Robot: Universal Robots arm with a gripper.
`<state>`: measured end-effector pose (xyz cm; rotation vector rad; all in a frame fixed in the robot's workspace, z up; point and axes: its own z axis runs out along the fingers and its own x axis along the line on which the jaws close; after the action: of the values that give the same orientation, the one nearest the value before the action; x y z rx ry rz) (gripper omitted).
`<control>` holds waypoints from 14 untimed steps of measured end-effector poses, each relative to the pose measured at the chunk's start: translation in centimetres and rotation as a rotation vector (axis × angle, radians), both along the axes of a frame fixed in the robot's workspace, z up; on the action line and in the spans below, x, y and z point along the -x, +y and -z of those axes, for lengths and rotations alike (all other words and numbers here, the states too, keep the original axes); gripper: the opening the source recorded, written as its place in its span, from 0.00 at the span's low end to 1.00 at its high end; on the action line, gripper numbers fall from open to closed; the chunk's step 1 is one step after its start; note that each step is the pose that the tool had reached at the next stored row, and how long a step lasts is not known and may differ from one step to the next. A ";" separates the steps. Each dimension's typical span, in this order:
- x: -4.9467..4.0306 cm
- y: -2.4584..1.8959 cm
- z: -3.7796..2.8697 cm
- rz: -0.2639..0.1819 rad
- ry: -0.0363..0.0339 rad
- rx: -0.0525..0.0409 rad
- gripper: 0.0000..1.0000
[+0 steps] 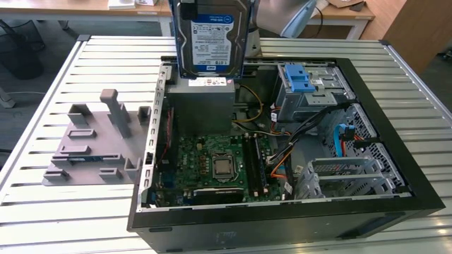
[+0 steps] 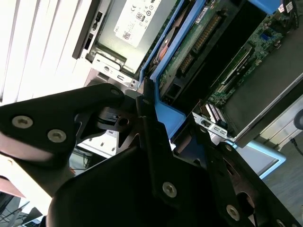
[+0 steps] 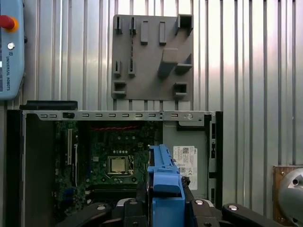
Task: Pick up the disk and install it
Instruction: 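Pick up the disk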
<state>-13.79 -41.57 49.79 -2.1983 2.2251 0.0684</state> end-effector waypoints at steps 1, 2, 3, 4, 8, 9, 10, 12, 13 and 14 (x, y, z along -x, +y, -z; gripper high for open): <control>-0.18 -0.11 0.00 0.000 0.0000 -0.0001 0.36; -0.36 -0.22 0.00 0.000 0.0000 0.0000 0.36; -0.52 -0.30 0.00 0.000 0.0000 0.0000 0.36; -0.68 -0.39 0.00 0.000 0.0000 -0.0001 0.36; -1.35 -0.73 0.00 0.000 0.0000 0.0000 0.36; -1.51 -0.81 0.00 0.000 0.0000 0.0000 0.36; -1.67 -0.88 0.00 0.000 -0.0001 -0.0001 0.36; -1.97 -1.02 0.00 0.000 0.0000 0.0000 0.36; -2.12 -1.10 0.00 0.000 0.0000 -0.0001 0.36; -2.28 -1.19 0.00 0.000 0.0000 0.0000 0.36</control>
<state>-11.51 -42.76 49.79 -2.1982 2.2253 0.0683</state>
